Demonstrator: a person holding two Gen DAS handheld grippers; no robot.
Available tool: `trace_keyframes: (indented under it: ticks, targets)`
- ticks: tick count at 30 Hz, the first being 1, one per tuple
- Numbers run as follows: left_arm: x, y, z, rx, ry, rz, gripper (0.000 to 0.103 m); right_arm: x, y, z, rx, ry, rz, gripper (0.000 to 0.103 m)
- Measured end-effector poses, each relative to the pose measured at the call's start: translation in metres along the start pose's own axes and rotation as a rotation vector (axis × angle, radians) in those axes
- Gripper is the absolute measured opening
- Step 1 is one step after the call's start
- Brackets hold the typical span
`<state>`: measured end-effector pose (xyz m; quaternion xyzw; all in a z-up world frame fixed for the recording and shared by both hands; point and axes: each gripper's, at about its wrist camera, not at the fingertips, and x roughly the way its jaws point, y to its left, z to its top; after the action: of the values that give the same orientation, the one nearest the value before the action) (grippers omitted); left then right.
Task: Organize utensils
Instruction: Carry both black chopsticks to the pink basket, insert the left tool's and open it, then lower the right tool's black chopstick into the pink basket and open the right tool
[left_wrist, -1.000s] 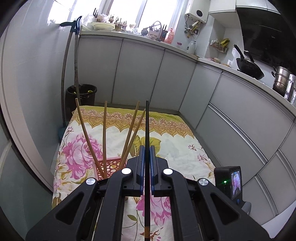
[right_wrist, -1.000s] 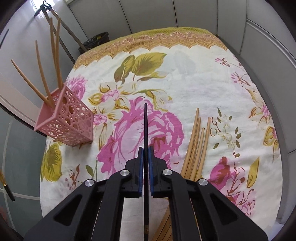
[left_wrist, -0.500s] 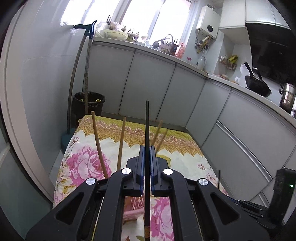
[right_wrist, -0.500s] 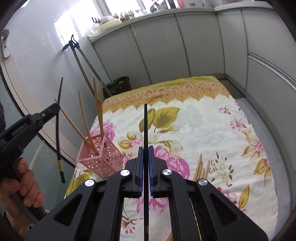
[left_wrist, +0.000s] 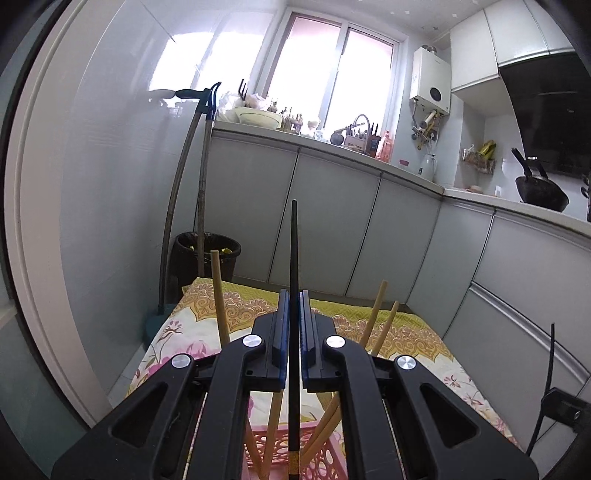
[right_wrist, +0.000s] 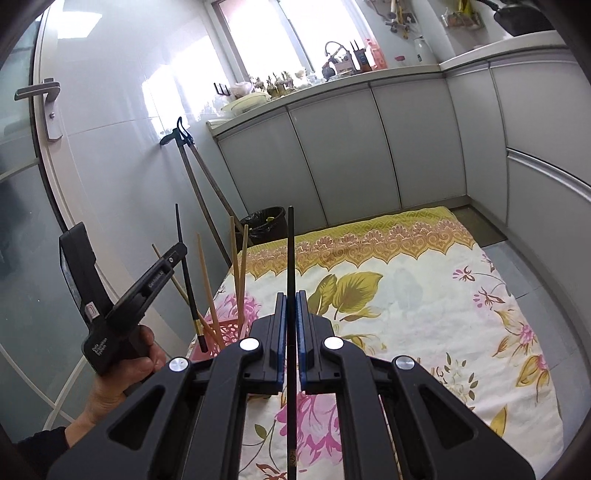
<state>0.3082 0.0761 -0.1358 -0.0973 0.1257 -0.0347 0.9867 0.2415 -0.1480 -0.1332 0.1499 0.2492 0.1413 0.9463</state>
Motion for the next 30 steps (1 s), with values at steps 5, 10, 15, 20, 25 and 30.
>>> trace_keyframes:
  ticks: [5, 10, 15, 20, 25, 30]
  targets:
    - [0.006, -0.009, -0.015, 0.086, 0.015, 0.044, 0.005, 0.001, -0.003, -0.001, 0.010, -0.007, 0.000, 0.005]
    - [0.007, -0.009, -0.018, 0.114, 0.054, 0.050, 0.006, 0.000, -0.004, -0.001, 0.010, -0.012, -0.004, 0.005]
    - [-0.017, -0.004, 0.001, 0.041, 0.091, 0.001, 0.018, 0.004, -0.003, -0.001, 0.028, -0.005, 0.015, 0.005]
    - [-0.042, 0.002, 0.027, 0.002, 0.194, 0.047, 0.046, 0.017, 0.008, 0.007, 0.040, -0.014, 0.040, 0.005]
    - [-0.046, 0.033, 0.015, -0.174, 0.480, 0.183, 0.054, 0.041, 0.031, 0.024, 0.061, -0.057, 0.076, 0.005]
    - [-0.042, 0.051, 0.006, -0.188, 0.559, 0.252, 0.056, 0.068, 0.056, 0.034, 0.063, -0.116, 0.108, 0.005]
